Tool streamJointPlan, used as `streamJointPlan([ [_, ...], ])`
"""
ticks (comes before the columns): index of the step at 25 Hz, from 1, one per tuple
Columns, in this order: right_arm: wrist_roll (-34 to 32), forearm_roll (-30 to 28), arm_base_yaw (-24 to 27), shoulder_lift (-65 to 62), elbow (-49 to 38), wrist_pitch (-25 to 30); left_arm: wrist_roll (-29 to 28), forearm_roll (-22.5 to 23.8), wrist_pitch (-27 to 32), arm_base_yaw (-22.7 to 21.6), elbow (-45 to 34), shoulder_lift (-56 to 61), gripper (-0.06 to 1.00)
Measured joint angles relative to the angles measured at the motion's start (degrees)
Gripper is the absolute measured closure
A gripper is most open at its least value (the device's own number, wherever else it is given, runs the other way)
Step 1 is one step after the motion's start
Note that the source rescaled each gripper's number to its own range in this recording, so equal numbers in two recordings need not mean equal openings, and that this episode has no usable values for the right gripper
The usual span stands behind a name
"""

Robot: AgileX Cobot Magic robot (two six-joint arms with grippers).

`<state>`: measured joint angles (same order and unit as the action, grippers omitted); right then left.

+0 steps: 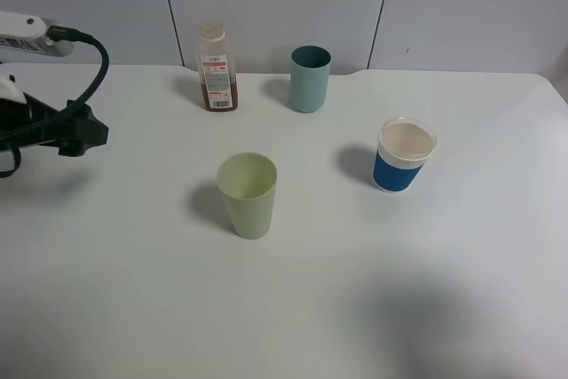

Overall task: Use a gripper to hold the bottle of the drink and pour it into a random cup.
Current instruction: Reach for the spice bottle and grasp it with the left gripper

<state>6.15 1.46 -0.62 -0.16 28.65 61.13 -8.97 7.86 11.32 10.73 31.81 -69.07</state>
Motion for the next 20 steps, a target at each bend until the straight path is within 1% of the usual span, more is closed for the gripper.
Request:
streamJointPlan([
  [4, 0.00, 0.00, 0.00, 0.00, 0.00, 0.00, -10.02, 8.02, -5.35, 1.31, 0.00, -2.40, -0.06],
  [8, 0.00, 0.00, 0.00, 0.00, 0.00, 0.00, -20.28, 17.70, -10.14, 1.32, 0.00, -4.36, -0.06],
  [10, 0.00, 0.00, 0.00, 0.00, 0.00, 0.00, -25.49, 22.91, -13.30, 1.32, 0.00, -5.45, -0.06],
  [13, 0.00, 0.00, 0.00, 0.00, 0.00, 0.00, -31.78, 30.10, -18.84, 1.32, 0.00, -7.39, -0.06],
  [16, 0.00, 0.00, 0.00, 0.00, 0.00, 0.00, -34.72, 35.94, -24.46, 1.15, 0.00, -9.75, -0.06],
  [20, 0.00, 0.00, 0.00, 0.00, 0.00, 0.00, -35.43, 39.78, -30.32, -1.18, 0.00, -13.08, -0.06],
])
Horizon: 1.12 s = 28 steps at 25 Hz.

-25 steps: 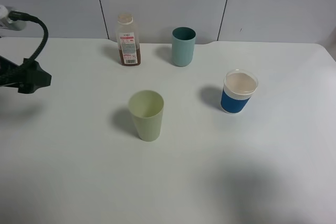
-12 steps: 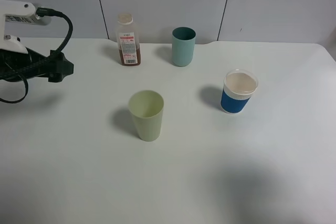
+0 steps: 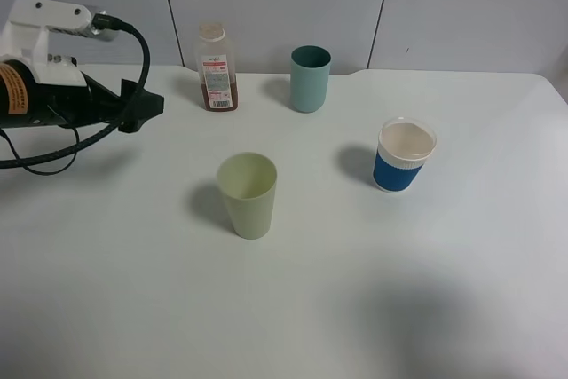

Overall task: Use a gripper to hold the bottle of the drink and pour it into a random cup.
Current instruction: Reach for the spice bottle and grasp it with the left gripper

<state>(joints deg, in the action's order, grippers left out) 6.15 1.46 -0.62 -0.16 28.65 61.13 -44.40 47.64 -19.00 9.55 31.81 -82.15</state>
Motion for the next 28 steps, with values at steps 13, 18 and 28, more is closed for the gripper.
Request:
streamJointPlan([
  [13, 0.00, 0.00, 0.00, 0.00, 0.00, 0.00, -2.26, 18.55, -10.82, -6.97, 6.91, -10.94, -0.06],
  [18, 0.00, 0.00, 0.00, 0.00, 0.00, 0.00, -2.44, 19.82, -13.11, -7.18, 10.57, -14.57, -0.06],
  [28, 0.00, 0.00, 0.00, 0.00, 0.00, 0.00, -4.43, 34.35, -21.15, -7.24, 21.31, -22.63, -0.06],
])
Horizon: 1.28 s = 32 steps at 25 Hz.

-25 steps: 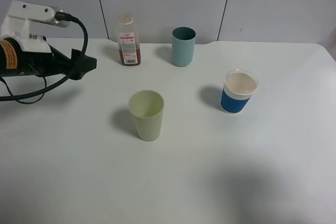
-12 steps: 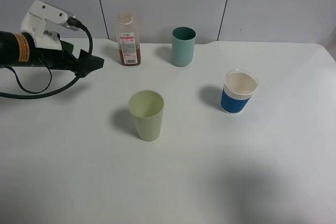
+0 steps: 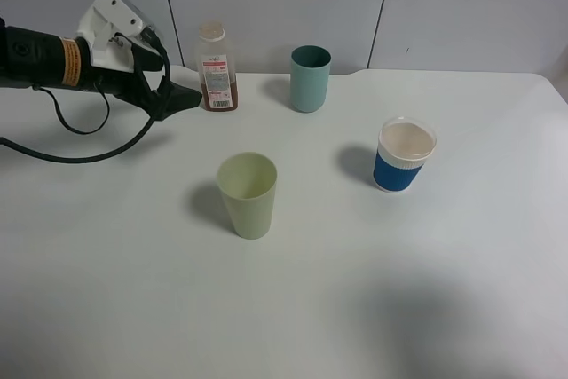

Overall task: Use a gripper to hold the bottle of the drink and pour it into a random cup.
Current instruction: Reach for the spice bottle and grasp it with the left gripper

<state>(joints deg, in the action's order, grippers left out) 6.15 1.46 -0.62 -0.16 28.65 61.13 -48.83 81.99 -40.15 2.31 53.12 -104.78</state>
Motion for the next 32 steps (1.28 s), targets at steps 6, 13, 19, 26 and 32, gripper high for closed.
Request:
streamJointPlan([
  [6, 0.00, 0.00, 0.00, 0.00, 0.00, 0.00, -4.04, 3.86, -2.04, -2.15, 4.79, -3.76, -0.06],
  [13, 0.00, 0.00, 0.00, 0.00, 0.00, 0.00, -4.66, 6.37, -3.94, -4.96, 9.84, -7.51, -0.06],
  [19, 0.00, 0.00, 0.00, 0.00, 0.00, 0.00, -4.66, 7.94, -8.50, -5.55, 15.80, -13.45, -0.06],
  [26, 0.00, 0.00, 0.00, 0.00, 0.00, 0.00, -4.66, 8.02, -10.05, -5.55, 21.00, -18.94, -0.06],
  [32, 0.00, 0.00, 0.00, 0.00, 0.00, 0.00, -4.66, 7.90, -11.79, -5.50, 24.16, -22.66, -0.06],
])
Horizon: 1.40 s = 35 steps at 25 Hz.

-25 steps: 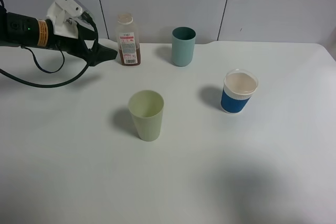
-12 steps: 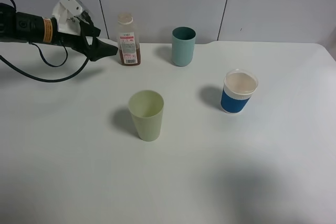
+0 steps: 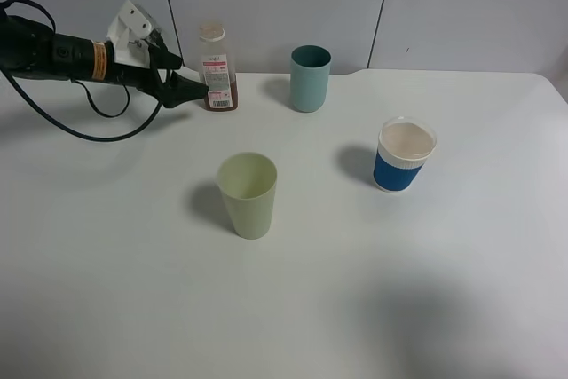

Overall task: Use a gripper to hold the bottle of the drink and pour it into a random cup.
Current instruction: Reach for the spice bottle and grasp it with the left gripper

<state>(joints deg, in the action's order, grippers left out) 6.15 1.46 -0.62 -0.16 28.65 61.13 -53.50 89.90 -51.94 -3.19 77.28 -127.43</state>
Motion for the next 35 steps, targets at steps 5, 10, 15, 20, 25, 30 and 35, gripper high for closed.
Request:
streamJointPlan([
  [5, 0.00, 0.00, 0.00, 0.00, 0.00, 0.00, 0.05, -0.68, -0.90, 1.11, 1.38, -2.36, -0.06],
  [10, 0.00, 0.00, 0.00, 0.00, 0.00, 0.00, 0.45, -4.61, -1.58, 1.47, 1.49, -4.17, -0.06],
  [15, 0.00, 0.00, 0.00, 0.00, 0.00, 0.00, 0.45, -5.76, -2.41, 2.64, 2.94, -6.26, -0.06],
  [20, 0.00, 0.00, 0.00, 0.00, 0.00, 0.00, 0.45, -6.10, -3.20, 4.41, 5.40, -6.70, -0.06],
  [25, 0.00, 0.00, 0.00, 0.00, 0.00, 0.00, 0.50, -6.30, -3.00, 4.94, 6.40, -6.70, -0.06],
  [30, 0.00, 0.00, 0.00, 0.00, 0.00, 0.00, 1.02, -6.97, -2.68, 5.28, 6.72, -7.53, -0.04],
  [35, 0.00, 0.00, 0.00, 0.00, 0.00, 0.00, 1.12, -7.49, -1.75, 5.64, 6.72, -9.12, 0.37],
])
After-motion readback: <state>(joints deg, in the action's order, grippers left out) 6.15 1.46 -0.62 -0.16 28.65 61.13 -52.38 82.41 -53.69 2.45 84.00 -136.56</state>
